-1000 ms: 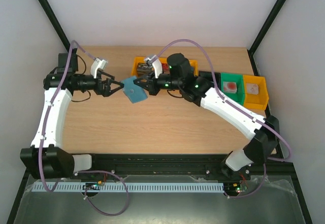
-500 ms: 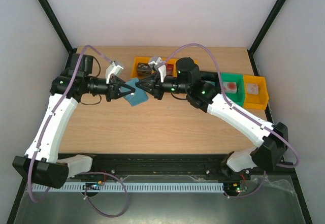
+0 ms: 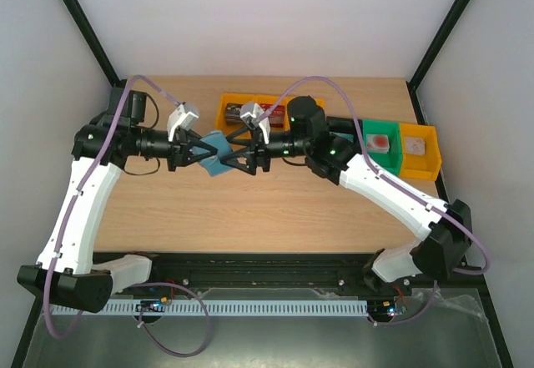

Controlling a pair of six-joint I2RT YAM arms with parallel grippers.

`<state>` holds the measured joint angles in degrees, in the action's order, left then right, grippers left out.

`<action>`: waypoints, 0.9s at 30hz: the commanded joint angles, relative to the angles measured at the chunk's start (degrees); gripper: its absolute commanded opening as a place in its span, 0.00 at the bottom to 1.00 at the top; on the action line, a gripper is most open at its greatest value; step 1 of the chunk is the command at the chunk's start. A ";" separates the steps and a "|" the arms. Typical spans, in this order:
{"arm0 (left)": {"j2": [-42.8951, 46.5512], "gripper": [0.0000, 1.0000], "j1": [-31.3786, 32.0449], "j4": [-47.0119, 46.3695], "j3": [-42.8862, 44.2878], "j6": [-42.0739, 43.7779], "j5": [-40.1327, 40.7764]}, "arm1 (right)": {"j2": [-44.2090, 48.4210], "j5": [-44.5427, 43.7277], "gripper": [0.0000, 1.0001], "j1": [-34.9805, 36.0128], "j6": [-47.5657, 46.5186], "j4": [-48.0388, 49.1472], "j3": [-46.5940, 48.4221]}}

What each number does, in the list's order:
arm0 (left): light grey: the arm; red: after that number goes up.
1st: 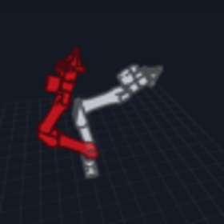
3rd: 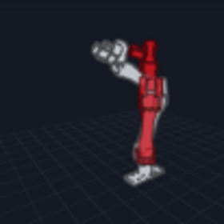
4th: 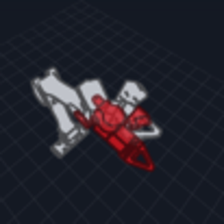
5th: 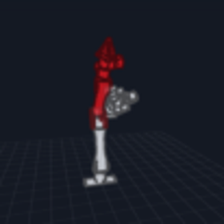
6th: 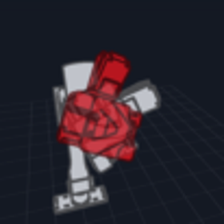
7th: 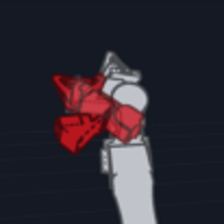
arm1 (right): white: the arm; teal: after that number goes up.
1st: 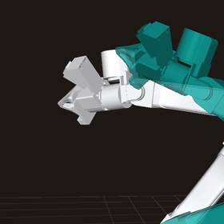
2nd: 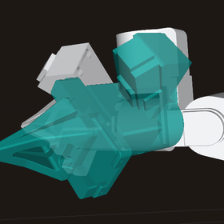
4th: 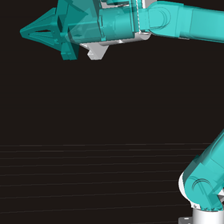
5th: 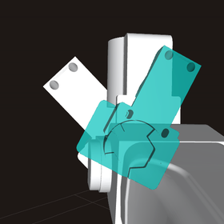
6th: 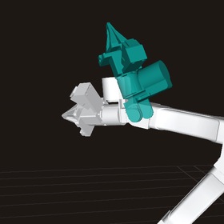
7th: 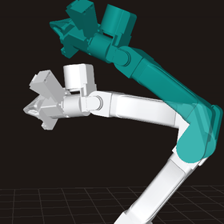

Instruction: Take the credit cards out of the card holder

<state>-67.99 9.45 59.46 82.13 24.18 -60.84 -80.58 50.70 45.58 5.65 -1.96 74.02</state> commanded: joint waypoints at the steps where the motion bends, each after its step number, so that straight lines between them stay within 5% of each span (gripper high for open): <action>1: 0.50 0.02 -0.06 2.95 3.00 3.56 -2.75 | -1.06 7.33 0.70 -0.23 -5.77 -4.15 0.67; 7: 0.07 0.02 -0.05 4.56 3.39 5.18 -4.21 | -3.19 9.64 0.57 -0.20 -4.78 -2.45 0.03; 13: -0.35 0.02 -0.10 4.35 3.33 4.72 -3.68 | -5.38 13.42 0.05 -0.27 -0.30 3.19 0.05; 14: -0.27 0.03 -0.06 3.77 3.16 4.03 -3.14 | -5.24 12.77 0.02 -0.17 0.73 4.46 -0.34; 16: 0.17 0.44 -0.10 1.40 2.88 1.51 -0.47 | -4.86 9.63 0.02 -0.22 1.84 5.03 -0.46; 18: 0.16 0.72 -0.14 -1.13 2.82 -2.09 4.50 | -4.64 4.56 0.02 -0.25 3.39 4.75 -0.23; 23: -1.24 0.98 -0.14 -4.36 6.27 -9.88 22.05 | -4.90 -10.92 0.02 -0.28 10.60 4.02 0.73; 27: -0.96 0.99 -0.05 -4.66 8.78 -11.04 28.85 | -5.83 -22.48 0.02 -0.18 17.91 4.21 2.06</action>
<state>-69.25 9.34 56.88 87.64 17.10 -42.24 -85.93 43.03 45.39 14.48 -0.75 73.65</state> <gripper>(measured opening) 0.990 0.089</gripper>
